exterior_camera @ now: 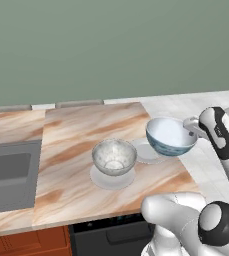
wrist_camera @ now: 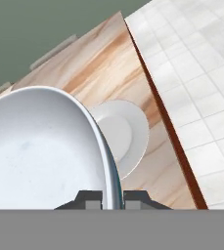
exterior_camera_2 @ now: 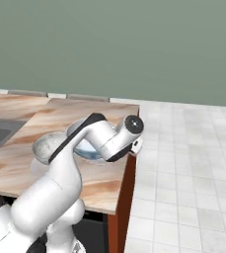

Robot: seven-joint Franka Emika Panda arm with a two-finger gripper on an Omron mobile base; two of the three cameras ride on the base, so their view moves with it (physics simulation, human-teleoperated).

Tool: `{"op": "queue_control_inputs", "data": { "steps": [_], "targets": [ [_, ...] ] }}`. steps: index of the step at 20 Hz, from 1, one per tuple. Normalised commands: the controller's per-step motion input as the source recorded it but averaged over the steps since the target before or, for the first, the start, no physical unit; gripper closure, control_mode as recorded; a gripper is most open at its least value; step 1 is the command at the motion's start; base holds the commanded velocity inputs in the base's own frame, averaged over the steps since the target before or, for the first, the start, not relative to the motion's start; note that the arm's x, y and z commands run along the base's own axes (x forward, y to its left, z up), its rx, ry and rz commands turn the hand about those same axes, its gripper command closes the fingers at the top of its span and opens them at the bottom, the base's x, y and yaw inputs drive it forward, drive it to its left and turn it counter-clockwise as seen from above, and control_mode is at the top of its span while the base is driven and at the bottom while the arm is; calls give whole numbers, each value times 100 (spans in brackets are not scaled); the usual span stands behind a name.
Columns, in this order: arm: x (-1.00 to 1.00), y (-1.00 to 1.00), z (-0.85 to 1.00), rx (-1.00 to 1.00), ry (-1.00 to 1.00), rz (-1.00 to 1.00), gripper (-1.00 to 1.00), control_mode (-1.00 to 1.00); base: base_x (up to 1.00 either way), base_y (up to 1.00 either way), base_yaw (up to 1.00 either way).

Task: Move the bowls from the cabinet to the plates on the dining table.

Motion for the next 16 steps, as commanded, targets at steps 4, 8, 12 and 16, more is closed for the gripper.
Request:
{"op": "queue_control_inputs", "data": {
  "steps": [4, 8, 12, 16],
  "targets": [
    [79, 0, -8, 0, 0, 0, 100, -100, 0, 0, 0],
    [67, 0, -15, -1, 0, 0, 100, -100, 0, 0, 0],
    [52, 0, -19, -3, 0, -2, 100, -100, 0, 0, 0],
    [39, 0, -27, -8, 0, -1, 100, -100, 0, 0, 0]
  ]
}}
